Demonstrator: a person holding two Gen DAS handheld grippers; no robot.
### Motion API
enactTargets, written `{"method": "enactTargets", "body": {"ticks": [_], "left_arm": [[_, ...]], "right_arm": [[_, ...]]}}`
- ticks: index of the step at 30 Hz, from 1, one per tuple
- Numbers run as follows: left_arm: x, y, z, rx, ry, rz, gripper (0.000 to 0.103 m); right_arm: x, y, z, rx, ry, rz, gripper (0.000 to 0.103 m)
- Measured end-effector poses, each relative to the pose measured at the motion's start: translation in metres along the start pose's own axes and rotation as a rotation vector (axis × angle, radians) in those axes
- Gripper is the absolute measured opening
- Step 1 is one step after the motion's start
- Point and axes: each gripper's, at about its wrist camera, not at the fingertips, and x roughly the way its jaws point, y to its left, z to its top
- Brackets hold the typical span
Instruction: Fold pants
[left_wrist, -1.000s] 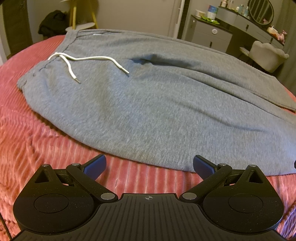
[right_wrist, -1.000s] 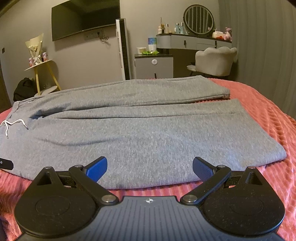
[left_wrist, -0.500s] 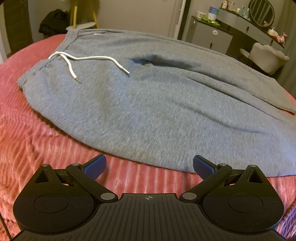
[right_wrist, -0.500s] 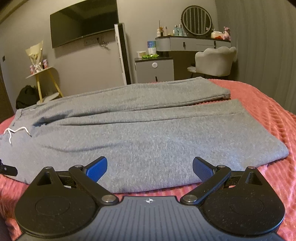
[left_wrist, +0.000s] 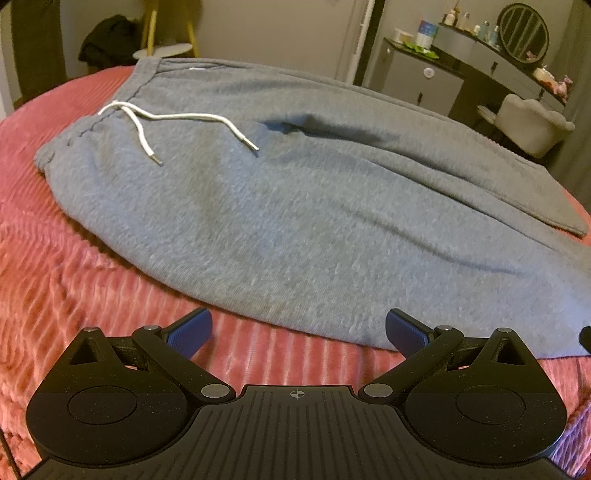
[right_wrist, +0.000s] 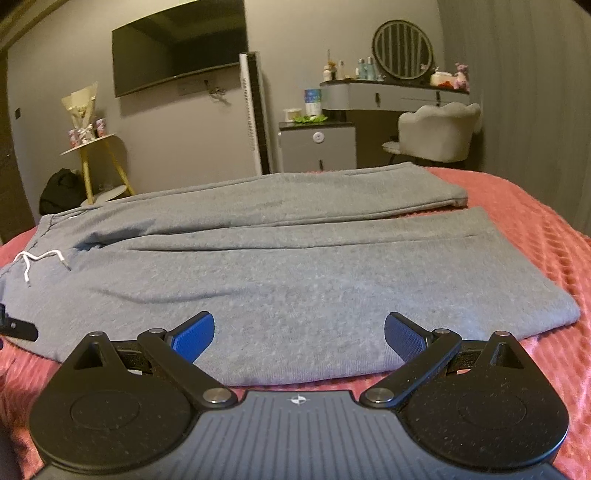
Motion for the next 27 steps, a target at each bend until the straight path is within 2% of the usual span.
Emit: {"method": "enactTargets", "body": {"ticks": [3, 6, 9, 11, 16, 18, 21, 23, 26, 27], "left_arm": [[-0.001, -0.002, 0.001, 0.003, -0.003, 0.004, 0.103], [-0.004, -0.004, 0.004, -0.009, -0.032, 0.007, 0.103], [-0.006, -0.009, 0.016, -0.027, -0.085, -0.023, 0.103], [0.0, -0.014, 0.03, -0.039, -0.099, -0.029, 0.103], [0.029, -0.022, 0.074, -0.12, -0.148, 0.042, 0.103], [0.046, -0.024, 0.087, -0.144, -0.179, 0.09, 0.103], [0.079, -0.023, 0.092, -0.162, -0.237, 0.208, 0.103], [0.098, -0.021, 0.091, -0.16, -0.234, 0.241, 0.103], [0.115, -0.012, 0.089, -0.133, -0.233, 0.251, 0.103], [0.117, -0.01, 0.088, -0.116, -0.248, 0.25, 0.103]], "right_arm": [[0.007, -0.003, 0.001, 0.029, 0.048, 0.051, 0.099], [0.017, -0.002, 0.005, 0.014, 0.07, 0.022, 0.099], [0.033, -0.002, 0.015, -0.03, 0.096, -0.017, 0.099], [0.052, -0.005, 0.023, -0.034, 0.152, -0.031, 0.099], [0.106, -0.014, 0.025, 0.031, 0.315, -0.055, 0.099], [0.116, -0.012, 0.025, 0.022, 0.313, -0.076, 0.099], [0.127, -0.016, 0.029, 0.063, 0.354, -0.08, 0.099], [0.134, -0.016, 0.037, 0.06, 0.408, -0.08, 0.099], [0.155, -0.018, 0.07, 0.031, 0.548, -0.05, 0.099], [0.162, -0.024, 0.088, 0.068, 0.533, -0.041, 0.099]]}}
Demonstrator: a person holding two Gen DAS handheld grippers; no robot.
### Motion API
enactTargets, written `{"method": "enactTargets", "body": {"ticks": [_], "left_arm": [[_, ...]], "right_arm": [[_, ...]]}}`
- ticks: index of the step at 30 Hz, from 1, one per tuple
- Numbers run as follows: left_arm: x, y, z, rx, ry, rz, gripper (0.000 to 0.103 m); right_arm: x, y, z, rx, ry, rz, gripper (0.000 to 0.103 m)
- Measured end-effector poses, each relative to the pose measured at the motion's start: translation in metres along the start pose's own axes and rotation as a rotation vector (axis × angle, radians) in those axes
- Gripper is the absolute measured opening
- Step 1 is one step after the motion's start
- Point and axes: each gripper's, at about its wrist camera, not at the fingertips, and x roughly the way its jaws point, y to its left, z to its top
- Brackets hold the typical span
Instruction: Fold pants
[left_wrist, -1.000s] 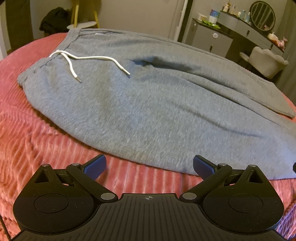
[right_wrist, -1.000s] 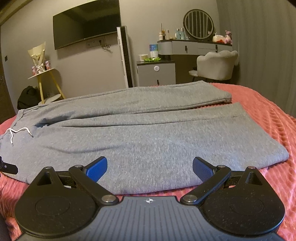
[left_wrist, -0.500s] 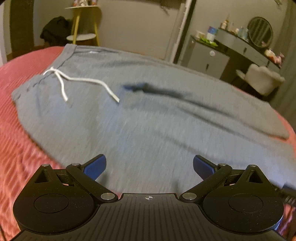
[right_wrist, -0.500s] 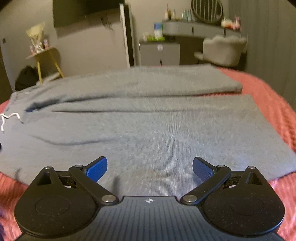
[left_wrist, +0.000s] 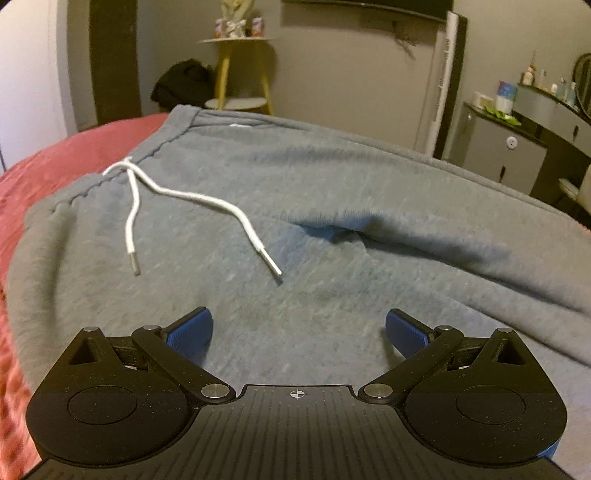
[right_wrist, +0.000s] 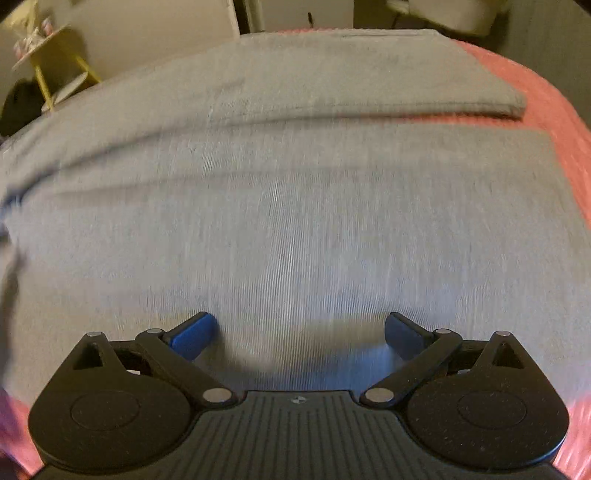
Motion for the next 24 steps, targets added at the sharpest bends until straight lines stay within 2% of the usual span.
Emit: {"method": "enactTargets", "body": {"ticks": [3, 4, 5, 8, 10, 12, 14, 16, 18, 19, 20, 21, 22, 23, 24], "left_arm": [[0.005, -0.002, -0.009, 0.091, -0.071, -0.023, 0.103], [0.012, -0.004, -0.014, 0.127, -0.065, -0.017, 0.103], [0.017, -0.005, -0.018, 0.134, -0.054, -0.024, 0.103], [0.018, 0.002, -0.019, 0.097, -0.061, -0.05, 0.103], [0.02, 0.006, -0.023, 0.073, -0.071, -0.071, 0.103], [0.022, 0.008, -0.023, 0.058, -0.077, -0.086, 0.103], [0.023, 0.008, -0.025, 0.053, -0.089, -0.091, 0.103], [0.023, 0.008, -0.027, 0.051, -0.099, -0.094, 0.103], [0.022, 0.007, -0.029, 0.049, -0.112, -0.096, 0.103], [0.022, 0.007, -0.03, 0.049, -0.117, -0.096, 0.103], [0.022, 0.006, -0.03, 0.05, -0.118, -0.096, 0.103], [0.021, 0.007, -0.03, 0.048, -0.12, -0.098, 0.103], [0.021, 0.007, -0.03, 0.045, -0.121, -0.1, 0.103], [0.021, 0.008, -0.03, 0.043, -0.12, -0.102, 0.103], [0.021, 0.009, -0.029, 0.037, -0.12, -0.107, 0.103]], "right_arm": [[0.003, -0.018, 0.083, 0.16, -0.105, 0.009, 0.099], [0.008, -0.023, 0.111, 0.213, -0.143, 0.014, 0.099], [0.017, -0.03, 0.148, 0.294, -0.185, 0.018, 0.099], [0.047, -0.043, 0.225, 0.508, -0.261, 0.008, 0.097], [0.074, -0.042, 0.263, 0.55, -0.273, -0.021, 0.089], [0.101, -0.032, 0.288, 0.54, -0.259, -0.119, 0.086], [0.131, -0.024, 0.302, 0.529, -0.198, -0.249, 0.08], [0.154, -0.027, 0.303, 0.572, -0.161, -0.273, 0.077], [0.164, -0.025, 0.304, 0.58, -0.182, -0.306, 0.077], [0.165, -0.022, 0.307, 0.575, -0.19, -0.319, 0.073], [0.165, -0.018, 0.307, 0.562, -0.198, -0.338, 0.055], [0.164, -0.016, 0.305, 0.541, -0.206, -0.358, 0.043], [0.163, -0.013, 0.303, 0.519, -0.214, -0.368, 0.026], [0.16, -0.014, 0.299, 0.507, -0.227, -0.343, 0.007], [0.153, -0.018, 0.293, 0.515, -0.241, -0.306, 0.007]]}}
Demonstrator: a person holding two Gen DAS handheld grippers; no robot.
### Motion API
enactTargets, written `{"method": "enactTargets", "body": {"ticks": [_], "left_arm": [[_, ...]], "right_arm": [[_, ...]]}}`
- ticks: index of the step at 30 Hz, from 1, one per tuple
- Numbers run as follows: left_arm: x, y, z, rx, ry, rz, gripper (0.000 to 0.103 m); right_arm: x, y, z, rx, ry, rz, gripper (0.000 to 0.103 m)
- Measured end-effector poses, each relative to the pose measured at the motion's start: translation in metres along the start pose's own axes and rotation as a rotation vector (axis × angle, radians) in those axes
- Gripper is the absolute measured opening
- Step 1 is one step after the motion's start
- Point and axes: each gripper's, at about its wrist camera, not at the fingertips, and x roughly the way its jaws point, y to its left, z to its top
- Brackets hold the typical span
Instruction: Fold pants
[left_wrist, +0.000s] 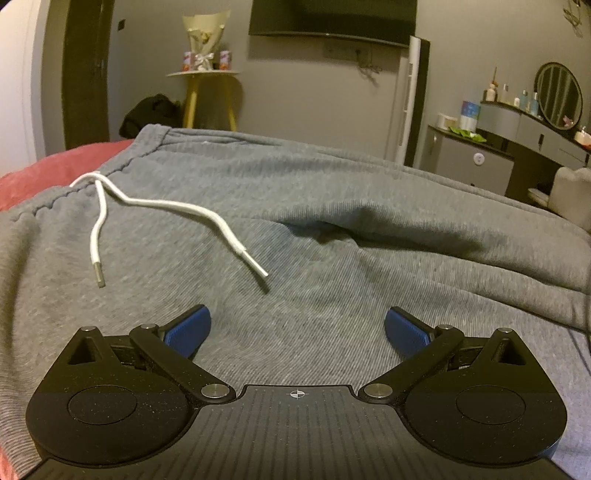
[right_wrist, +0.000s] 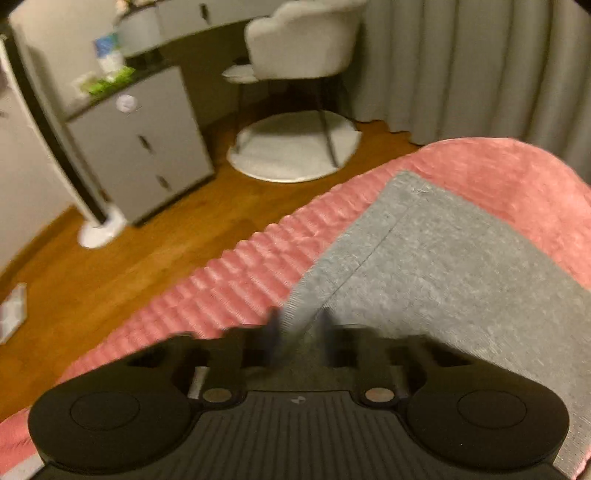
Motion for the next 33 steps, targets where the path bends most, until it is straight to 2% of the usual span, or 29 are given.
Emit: {"method": "enactTargets", "body": {"ticks": [1, 4, 8, 12, 15, 16, 18, 19, 21, 22, 23, 26, 28, 30, 31, 32, 33], "left_arm": [[0.0, 0.002, 0.0, -0.008, 0.0, -0.007, 0.103], [-0.002, 0.003, 0.001, -0.02, 0.003, -0.016, 0.103], [-0.003, 0.005, 0.005, -0.027, 0.013, -0.022, 0.103], [-0.007, 0.007, 0.008, -0.04, 0.031, -0.032, 0.103], [-0.013, 0.008, 0.013, -0.034, 0.056, -0.048, 0.103], [-0.016, 0.008, 0.016, -0.038, 0.069, -0.067, 0.103], [-0.024, 0.012, 0.028, -0.068, 0.078, -0.119, 0.103], [-0.029, 0.015, 0.037, -0.104, 0.068, -0.143, 0.103], [-0.032, 0.022, 0.059, -0.182, 0.054, -0.204, 0.103], [-0.028, 0.025, 0.07, -0.204, 0.058, -0.233, 0.103], [-0.021, 0.027, 0.081, -0.217, 0.07, -0.255, 0.103], [0.017, 0.029, 0.12, -0.249, 0.12, -0.298, 0.103], [0.05, 0.031, 0.144, -0.291, 0.15, -0.3, 0.103], [0.082, 0.034, 0.161, -0.348, 0.176, -0.293, 0.102], [0.098, 0.035, 0.168, -0.368, 0.189, -0.284, 0.101], [0.108, 0.035, 0.171, -0.375, 0.201, -0.271, 0.091], [0.124, 0.035, 0.175, -0.374, 0.22, -0.245, 0.076]], "right_arm": [[-0.008, -0.009, 0.0, 0.023, -0.006, 0.031, 0.006], [-0.064, -0.057, -0.02, 0.097, -0.07, 0.196, 0.005], [-0.143, -0.15, -0.078, 0.197, -0.121, 0.343, 0.004], [-0.194, -0.24, -0.157, 0.304, -0.094, 0.343, 0.0], [-0.203, -0.289, -0.203, 0.324, -0.157, 0.269, 0.001], [-0.199, -0.299, -0.209, 0.345, -0.15, 0.251, 0.006], [-0.18, -0.312, -0.204, 0.405, -0.101, 0.309, 0.006], [-0.174, -0.314, -0.197, 0.431, -0.088, 0.375, 0.007], [-0.166, -0.313, -0.19, 0.464, -0.074, 0.474, 0.028], [-0.16, -0.311, -0.188, 0.484, -0.061, 0.492, 0.045], [-0.153, -0.309, -0.188, 0.49, -0.042, 0.499, 0.048], [-0.14, -0.301, -0.187, 0.473, -0.08, 0.537, 0.048], [-0.137, -0.303, -0.187, 0.468, -0.091, 0.57, 0.046], [-0.133, -0.305, -0.187, 0.48, -0.101, 0.603, 0.038], [-0.131, -0.308, -0.187, 0.49, -0.108, 0.616, 0.027], [-0.133, -0.312, -0.192, 0.5, -0.114, 0.623, 0.023], [-0.13, -0.31, -0.192, 0.507, -0.115, 0.638, 0.023]]}}
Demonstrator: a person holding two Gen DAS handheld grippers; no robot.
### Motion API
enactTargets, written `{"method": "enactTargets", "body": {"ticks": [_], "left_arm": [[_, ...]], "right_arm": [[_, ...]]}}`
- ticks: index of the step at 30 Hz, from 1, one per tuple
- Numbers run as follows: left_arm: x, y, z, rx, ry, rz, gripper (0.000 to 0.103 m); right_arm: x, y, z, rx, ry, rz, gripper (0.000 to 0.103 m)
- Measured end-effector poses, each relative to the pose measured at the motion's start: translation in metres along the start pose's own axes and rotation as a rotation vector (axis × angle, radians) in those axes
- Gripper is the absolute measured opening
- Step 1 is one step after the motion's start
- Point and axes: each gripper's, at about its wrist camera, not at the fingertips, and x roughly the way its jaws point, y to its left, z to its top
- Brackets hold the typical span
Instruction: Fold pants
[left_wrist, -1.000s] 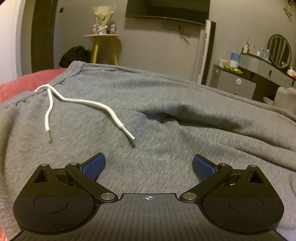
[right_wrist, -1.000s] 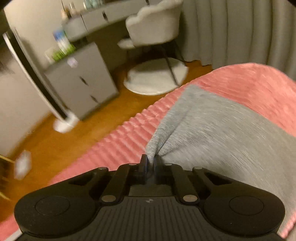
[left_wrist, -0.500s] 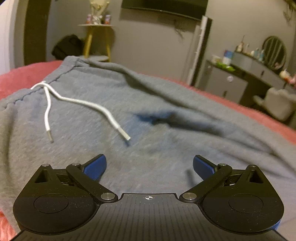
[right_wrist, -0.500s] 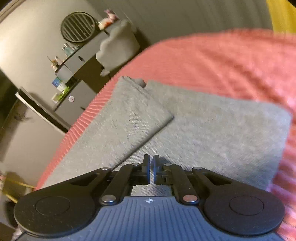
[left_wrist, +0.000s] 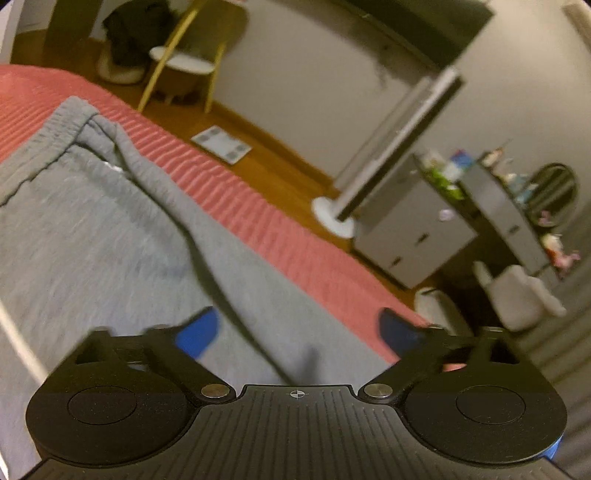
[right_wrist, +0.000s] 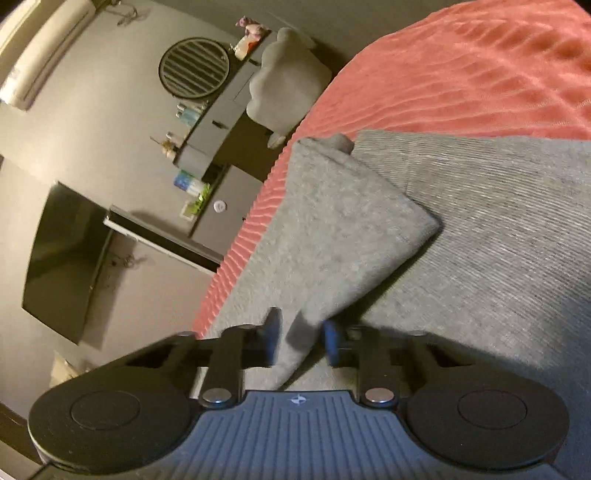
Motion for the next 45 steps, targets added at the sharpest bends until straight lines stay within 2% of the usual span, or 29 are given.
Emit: {"method": "enactTargets", "body": {"ticks": [1, 3, 4, 5, 7, 8, 9, 10, 11, 14, 20, 22, 24, 27, 29, 31, 34, 35, 36, 37, 38, 39, 41, 42, 43, 44, 45], "left_arm": [[0.014, 0.003, 0.008, -0.006, 0.02, 0.036, 0.072], [0.035, 0.011, 0.017, -0.035, 0.071, 0.078, 0.071], [0.046, 0.019, 0.021, -0.068, 0.114, 0.079, 0.07], [0.055, 0.024, 0.023, -0.101, 0.143, 0.077, 0.068], [0.06, 0.03, 0.025, -0.147, 0.129, 0.068, 0.061], [0.061, 0.031, 0.026, -0.156, 0.127, 0.069, 0.044], [0.062, 0.032, 0.028, -0.165, 0.145, 0.066, 0.016], [0.061, 0.032, 0.029, -0.175, 0.163, 0.058, 0.008], [0.058, 0.033, 0.03, -0.183, 0.164, 0.053, 0.008], [0.023, 0.024, 0.026, -0.137, 0.089, 0.015, 0.007], [-0.101, 0.016, 0.006, -0.072, -0.023, -0.115, 0.007], [-0.147, 0.023, -0.013, -0.057, -0.044, -0.14, 0.007], [-0.184, 0.035, -0.039, -0.061, -0.043, -0.127, 0.007], [-0.218, 0.063, -0.086, -0.116, -0.016, -0.102, 0.007], [-0.223, 0.083, -0.112, -0.129, 0.023, -0.075, 0.007], [-0.211, 0.103, -0.133, -0.132, 0.071, -0.021, 0.007], [-0.188, 0.127, -0.147, -0.191, 0.126, 0.019, 0.011], [-0.186, 0.132, -0.148, -0.223, 0.112, 0.038, 0.016], [-0.187, 0.136, -0.15, -0.238, 0.082, 0.048, 0.029], [-0.189, 0.14, -0.15, -0.248, 0.054, 0.068, 0.039], [-0.191, 0.142, -0.149, -0.268, 0.04, 0.09, 0.053], [-0.19, 0.146, -0.148, -0.294, 0.027, 0.091, 0.059], [-0.187, 0.157, -0.145, -0.355, 0.047, 0.059, 0.056], [-0.186, 0.162, -0.142, -0.383, 0.056, 0.049, 0.048], [-0.185, 0.167, -0.14, -0.403, 0.069, 0.045, 0.04], [-0.184, 0.17, -0.139, -0.42, 0.083, 0.047, 0.021], [-0.184, 0.173, -0.137, -0.425, 0.099, 0.045, 0.01]], "right_arm": [[0.002, -0.002, 0.0, 0.007, 0.004, 0.014, 0.023], [0.0, -0.003, 0.0, 0.014, 0.001, 0.028, 0.026], [0.001, -0.003, -0.001, 0.013, 0.0, 0.039, 0.031], [0.003, -0.002, -0.001, 0.01, -0.004, 0.045, 0.032], [0.005, 0.0, -0.004, -0.006, -0.009, 0.036, 0.032], [0.006, 0.001, -0.004, -0.009, -0.013, 0.036, 0.028], [0.007, 0.001, -0.004, -0.01, -0.014, 0.026, 0.023], [0.008, 0.001, -0.004, -0.01, -0.01, 0.016, 0.01], [0.011, 0.0, -0.002, 0.003, -0.002, 0.004, 0.005], [0.009, -0.004, 0.001, 0.054, 0.01, 0.022, 0.005], [-0.024, 0.013, 0.015, 0.088, -0.018, 0.13, 0.005], [-0.045, 0.019, 0.02, 0.075, -0.042, 0.149, 0.005], [-0.073, 0.022, 0.024, 0.074, -0.075, 0.158, 0.005], [-0.11, 0.025, 0.029, 0.066, -0.128, 0.153, 0.005], [-0.127, 0.028, 0.03, 0.022, -0.153, 0.124, 0.005], [-0.138, 0.024, 0.025, -0.026, -0.138, 0.055, 0.005], [-0.136, 0.005, 0.01, -0.083, -0.056, -0.09, 0.005], [-0.13, -0.004, 0.006, -0.075, -0.019, -0.144, 0.005], [-0.124, -0.013, 0.002, -0.051, 0.015, -0.198, 0.007], [-0.119, -0.019, 0.001, -0.036, 0.043, -0.212, 0.009], [-0.114, -0.024, 0.002, -0.017, 0.061, -0.22, 0.01], [-0.111, -0.028, 0.003, 0.006, 0.066, -0.216, 0.011], [-0.104, -0.034, 0.005, 0.045, 0.067, -0.197, 0.019], [-0.103, -0.037, 0.004, 0.064, 0.061, -0.188, 0.02], [-0.101, -0.038, 0.004, 0.074, 0.06, -0.176, 0.022], [-0.099, -0.036, 0.003, 0.085, 0.062, -0.179, 0.022], [-0.098, -0.035, 0.003, 0.086, 0.064, -0.18, 0.021]]}}
